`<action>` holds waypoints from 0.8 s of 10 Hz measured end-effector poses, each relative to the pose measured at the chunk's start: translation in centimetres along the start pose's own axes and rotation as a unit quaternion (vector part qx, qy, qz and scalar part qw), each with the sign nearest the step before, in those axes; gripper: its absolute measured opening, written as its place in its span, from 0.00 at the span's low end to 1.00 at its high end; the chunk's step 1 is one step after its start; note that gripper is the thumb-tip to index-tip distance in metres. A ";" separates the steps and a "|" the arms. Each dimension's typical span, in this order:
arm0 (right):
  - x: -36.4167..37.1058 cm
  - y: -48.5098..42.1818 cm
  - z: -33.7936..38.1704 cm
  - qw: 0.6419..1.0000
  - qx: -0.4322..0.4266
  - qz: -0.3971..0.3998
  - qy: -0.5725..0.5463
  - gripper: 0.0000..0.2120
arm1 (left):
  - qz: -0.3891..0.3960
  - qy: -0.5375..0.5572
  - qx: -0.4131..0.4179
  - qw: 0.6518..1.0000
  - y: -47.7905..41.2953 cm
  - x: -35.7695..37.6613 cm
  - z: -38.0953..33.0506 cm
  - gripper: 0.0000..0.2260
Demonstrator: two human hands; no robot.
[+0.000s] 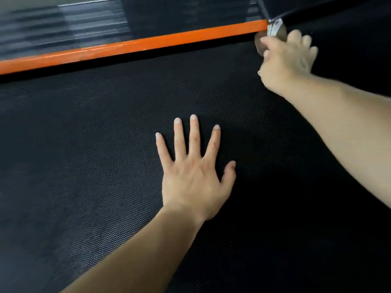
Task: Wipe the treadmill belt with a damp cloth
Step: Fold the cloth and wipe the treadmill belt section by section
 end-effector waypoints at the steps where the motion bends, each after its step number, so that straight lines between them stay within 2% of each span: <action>1: 0.8 0.1 3.9 0.999 -0.011 -0.005 -0.031 0.16 | 0.000 0.001 -0.001 1.000 0.0 -0.1 0.0 0.33; 2: 0.6 0.7 8.9 0.986 -0.162 -0.028 -0.034 0.16 | 0.001 0.002 0.001 1.000 0.0 -0.1 0.0 0.33; 3: 0.3 -0.1 7.4 0.979 -0.201 -0.026 0.003 0.17 | 0.003 -0.006 0.002 1.000 0.0 0.0 0.0 0.33; 4: -0.1 -1.1 2.9 0.991 -0.129 -0.017 0.043 0.18 | 0.005 -0.007 0.002 1.000 0.1 -0.1 0.0 0.33; 7: -0.7 1.6 -3.4 0.997 -0.007 0.010 0.079 0.18 | 0.000 -0.003 0.007 1.000 0.1 0.1 0.0 0.33; 8: -1.1 2.9 -3.5 0.995 0.014 0.033 0.095 0.17 | 0.001 -0.009 0.010 1.000 0.2 0.1 0.0 0.33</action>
Point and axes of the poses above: each hand's wrist, its own y-axis away from the middle knuckle, its own x-axis out of the palm, z = x × y, the point moved 9 cm from there along -y, towards the middle knuckle, and after that the axes turned 14 degrees about -x, right-handed, at the moved point
